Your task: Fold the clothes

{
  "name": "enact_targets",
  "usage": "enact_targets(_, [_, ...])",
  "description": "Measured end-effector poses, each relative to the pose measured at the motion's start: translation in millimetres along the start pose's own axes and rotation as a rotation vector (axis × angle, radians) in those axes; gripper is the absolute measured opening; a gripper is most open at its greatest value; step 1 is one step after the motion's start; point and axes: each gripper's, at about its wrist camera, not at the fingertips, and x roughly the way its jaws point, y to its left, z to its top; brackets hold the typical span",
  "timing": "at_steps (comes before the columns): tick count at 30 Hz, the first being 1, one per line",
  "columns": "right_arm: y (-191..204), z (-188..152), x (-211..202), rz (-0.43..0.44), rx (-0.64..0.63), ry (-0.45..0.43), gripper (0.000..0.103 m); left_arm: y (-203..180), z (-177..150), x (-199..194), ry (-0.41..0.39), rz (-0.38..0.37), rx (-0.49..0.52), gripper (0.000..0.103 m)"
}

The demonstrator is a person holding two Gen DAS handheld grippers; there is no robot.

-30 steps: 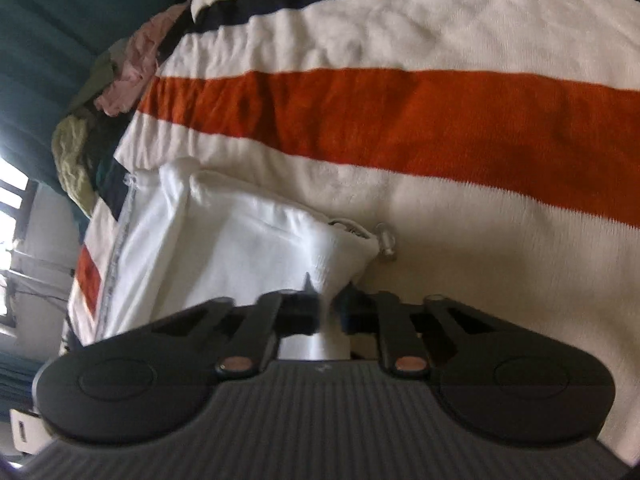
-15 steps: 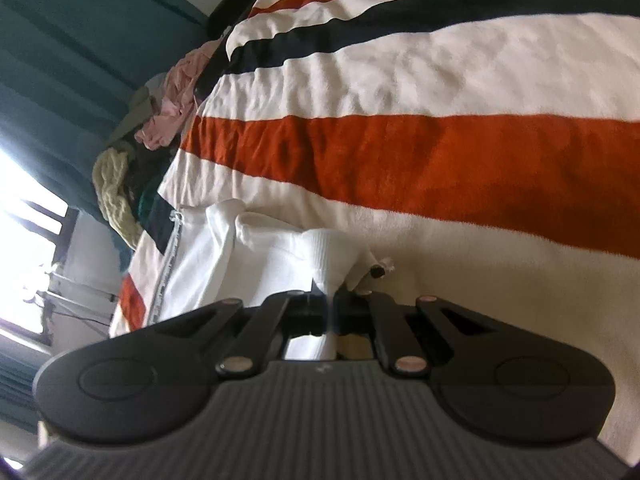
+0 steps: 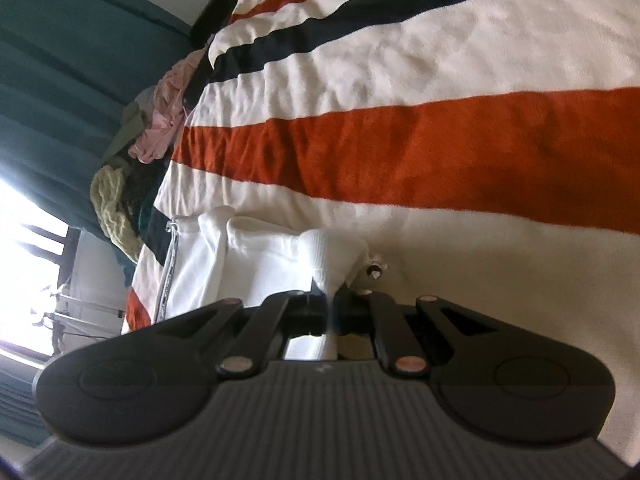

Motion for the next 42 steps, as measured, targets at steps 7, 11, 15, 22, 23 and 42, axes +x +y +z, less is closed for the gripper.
enact_targets(7, [-4,3,-4,0.068,0.053,-0.025,0.006,6,5,0,-0.031,0.013,-0.044,0.014])
enact_targets(11, [0,2,-28,0.12,0.07,-0.094,0.006,-2,2,-31,-0.031,-0.091,-0.021,0.01])
enact_targets(15, [20,3,-55,0.162,-0.025,-0.194,0.006,-21,5,-65,-0.017,-0.196,0.086,0.009])
enact_targets(22, [64,18,-53,0.192,-0.097,-0.235,0.006,-53,15,-75,0.0,-0.237,0.106,0.009])
enact_targets(23, [74,20,-49,0.189,-0.113,-0.234,0.006,-63,16,-69,-0.005,-0.235,0.122,0.009])
enact_targets(42, [273,23,264,-0.03,-0.427,-0.257,0.006,-251,-27,234,-0.096,-0.063,0.393,0.01])
